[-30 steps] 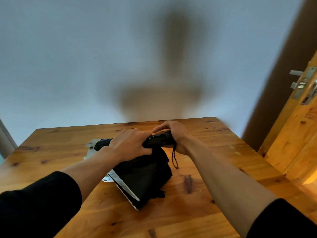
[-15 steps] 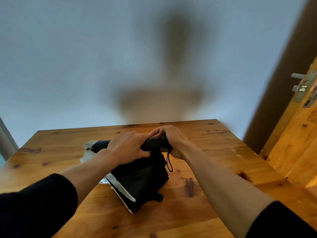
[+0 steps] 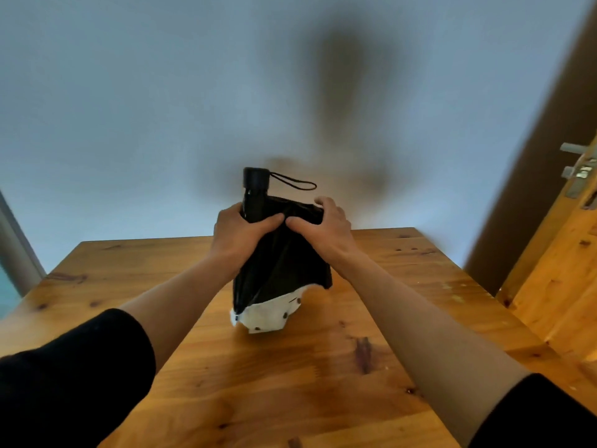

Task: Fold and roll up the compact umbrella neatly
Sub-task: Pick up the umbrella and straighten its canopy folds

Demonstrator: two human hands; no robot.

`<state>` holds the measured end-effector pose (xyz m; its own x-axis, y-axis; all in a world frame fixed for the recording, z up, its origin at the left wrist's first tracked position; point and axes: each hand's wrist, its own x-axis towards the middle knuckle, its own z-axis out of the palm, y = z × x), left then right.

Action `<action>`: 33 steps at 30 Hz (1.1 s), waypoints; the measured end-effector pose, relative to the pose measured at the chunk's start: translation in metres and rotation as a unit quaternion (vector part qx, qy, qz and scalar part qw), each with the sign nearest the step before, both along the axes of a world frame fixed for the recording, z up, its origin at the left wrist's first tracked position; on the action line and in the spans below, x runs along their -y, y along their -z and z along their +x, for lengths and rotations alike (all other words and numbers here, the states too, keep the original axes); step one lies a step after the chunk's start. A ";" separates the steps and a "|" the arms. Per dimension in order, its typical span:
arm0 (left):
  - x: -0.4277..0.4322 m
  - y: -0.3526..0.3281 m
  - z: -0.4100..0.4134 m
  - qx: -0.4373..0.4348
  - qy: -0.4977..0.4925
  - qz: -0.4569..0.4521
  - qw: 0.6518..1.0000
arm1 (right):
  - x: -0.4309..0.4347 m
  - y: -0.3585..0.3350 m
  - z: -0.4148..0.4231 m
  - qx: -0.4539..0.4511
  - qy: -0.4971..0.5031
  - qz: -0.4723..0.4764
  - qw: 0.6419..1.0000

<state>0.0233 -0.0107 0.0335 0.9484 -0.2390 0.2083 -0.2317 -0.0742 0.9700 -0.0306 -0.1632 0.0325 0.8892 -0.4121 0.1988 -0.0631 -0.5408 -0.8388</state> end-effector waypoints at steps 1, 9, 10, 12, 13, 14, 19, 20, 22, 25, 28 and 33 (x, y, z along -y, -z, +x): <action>-0.001 -0.001 -0.001 -0.031 0.006 -0.034 0.999 | -0.002 0.000 0.001 0.009 -0.011 0.003 1.000; -0.018 0.004 0.002 -0.121 0.050 -0.120 0.984 | -0.004 -0.005 -0.004 0.069 -0.079 -0.027 0.994; -0.020 0.003 0.004 -0.120 0.035 -0.128 0.984 | -0.004 -0.006 -0.006 0.074 -0.081 -0.025 0.994; -0.022 -0.002 0.007 -0.112 0.008 -0.130 0.985 | -0.004 -0.007 -0.006 0.080 -0.085 -0.002 0.993; -0.023 -0.005 0.008 -0.105 -0.002 -0.124 0.987 | -0.005 -0.009 -0.007 0.078 -0.084 0.011 0.993; -0.024 -0.009 0.008 -0.095 -0.007 -0.120 0.988 | -0.006 -0.012 -0.007 0.075 -0.085 0.025 0.993; -0.026 -0.018 0.006 -0.078 -0.004 -0.112 0.991 | -0.006 -0.021 -0.014 0.033 -0.109 0.110 0.987; -0.028 -0.016 0.006 -0.080 -0.002 -0.109 0.991 | -0.006 -0.021 -0.015 0.032 -0.105 0.120 0.987; -0.030 -0.012 0.006 -0.089 0.000 -0.111 0.990 | -0.005 -0.019 -0.016 0.042 -0.079 0.129 0.988; -0.029 -0.014 0.004 -0.093 0.000 -0.118 0.989 | -0.007 -0.018 -0.013 0.047 -0.044 0.118 0.991; -0.026 -0.019 0.003 -0.105 -0.002 -0.128 0.986 | -0.010 -0.018 -0.011 0.056 -0.049 0.083 0.994; -0.026 -0.019 0.002 -0.118 -0.013 -0.126 0.985 | -0.016 -0.027 -0.013 0.094 -0.046 0.102 0.989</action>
<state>0.0254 0.0148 0.0525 0.9827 -0.1827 0.0305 0.0015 0.1726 0.9850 -0.0431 -0.1472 0.0597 0.8803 -0.3787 0.2856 0.1465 -0.3557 -0.9230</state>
